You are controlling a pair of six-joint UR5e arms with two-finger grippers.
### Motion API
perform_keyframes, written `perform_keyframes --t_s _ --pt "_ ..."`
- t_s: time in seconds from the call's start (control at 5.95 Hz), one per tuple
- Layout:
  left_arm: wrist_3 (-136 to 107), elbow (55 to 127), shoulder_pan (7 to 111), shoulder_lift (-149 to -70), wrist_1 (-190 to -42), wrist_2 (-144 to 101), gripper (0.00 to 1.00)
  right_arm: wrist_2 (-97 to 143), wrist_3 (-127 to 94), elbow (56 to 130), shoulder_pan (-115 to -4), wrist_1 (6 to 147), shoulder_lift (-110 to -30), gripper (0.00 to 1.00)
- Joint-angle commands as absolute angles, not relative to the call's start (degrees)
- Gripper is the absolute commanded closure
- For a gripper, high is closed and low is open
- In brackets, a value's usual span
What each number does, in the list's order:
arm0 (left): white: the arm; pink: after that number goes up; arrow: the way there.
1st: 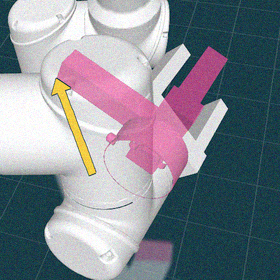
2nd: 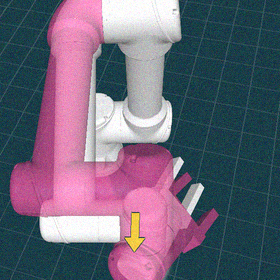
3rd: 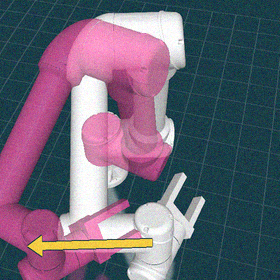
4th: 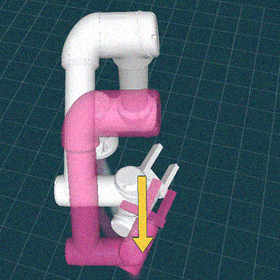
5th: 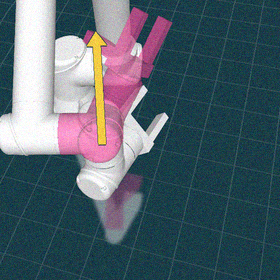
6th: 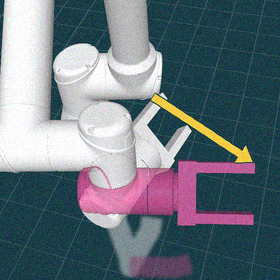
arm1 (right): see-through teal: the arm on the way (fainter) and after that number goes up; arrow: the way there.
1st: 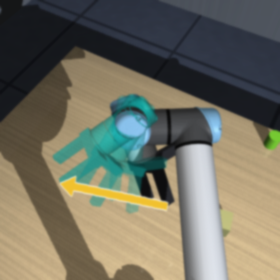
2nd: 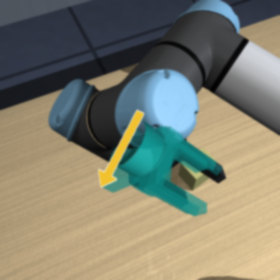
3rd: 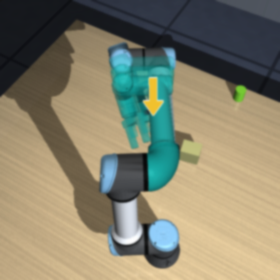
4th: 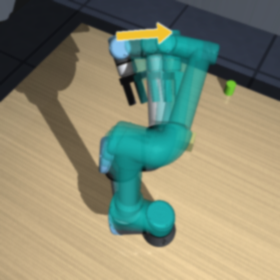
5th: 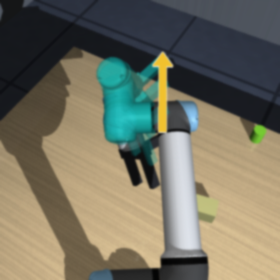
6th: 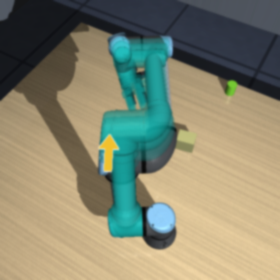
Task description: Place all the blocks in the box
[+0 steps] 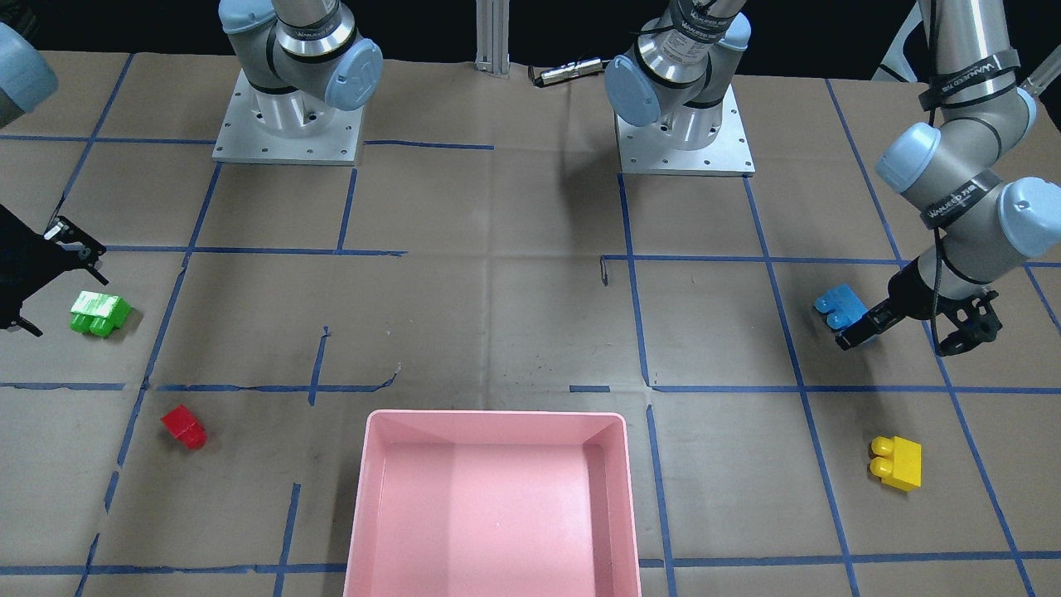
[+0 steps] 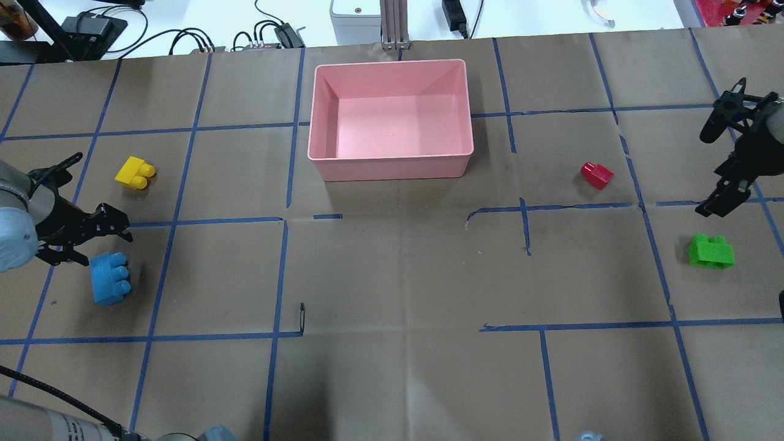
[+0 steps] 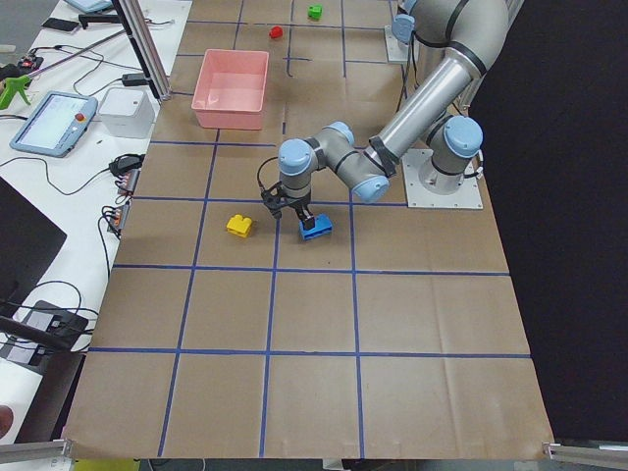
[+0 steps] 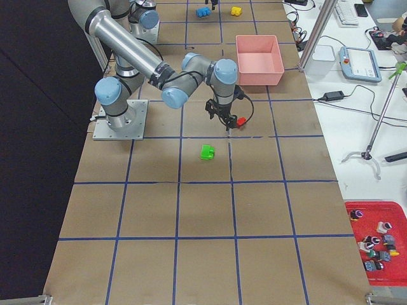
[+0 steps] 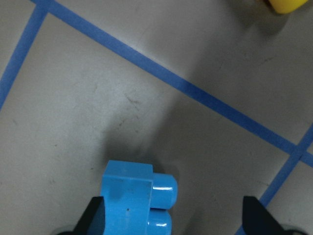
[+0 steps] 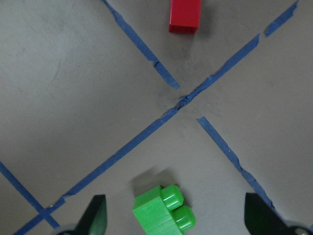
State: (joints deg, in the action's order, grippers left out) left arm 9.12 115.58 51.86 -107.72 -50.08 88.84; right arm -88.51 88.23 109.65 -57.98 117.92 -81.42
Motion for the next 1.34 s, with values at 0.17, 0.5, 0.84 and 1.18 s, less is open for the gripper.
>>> perform_keyframes --t_s 0.17,0.5,0.84,1.18 --pt "11.85 118.73 50.37 -108.9 -45.36 90.88 0.01 -87.28 102.89 112.92 -55.04 119.53 -78.84 0.0" --pt "11.95 119.53 50.36 -108.28 -45.35 90.88 0.01 -85.87 106.24 115.13 -51.6 121.54 -78.23 0.0" --pt "12.57 120.32 50.19 -107.85 -45.44 91.14 0.08 -85.96 108.88 118.02 -49.32 125.66 -77.78 0.0" --pt "13.62 120.94 50.1 -106.36 -45.96 91.58 0.21 -85.78 110.39 118.04 -49.22 128.22 -76.91 0.0"
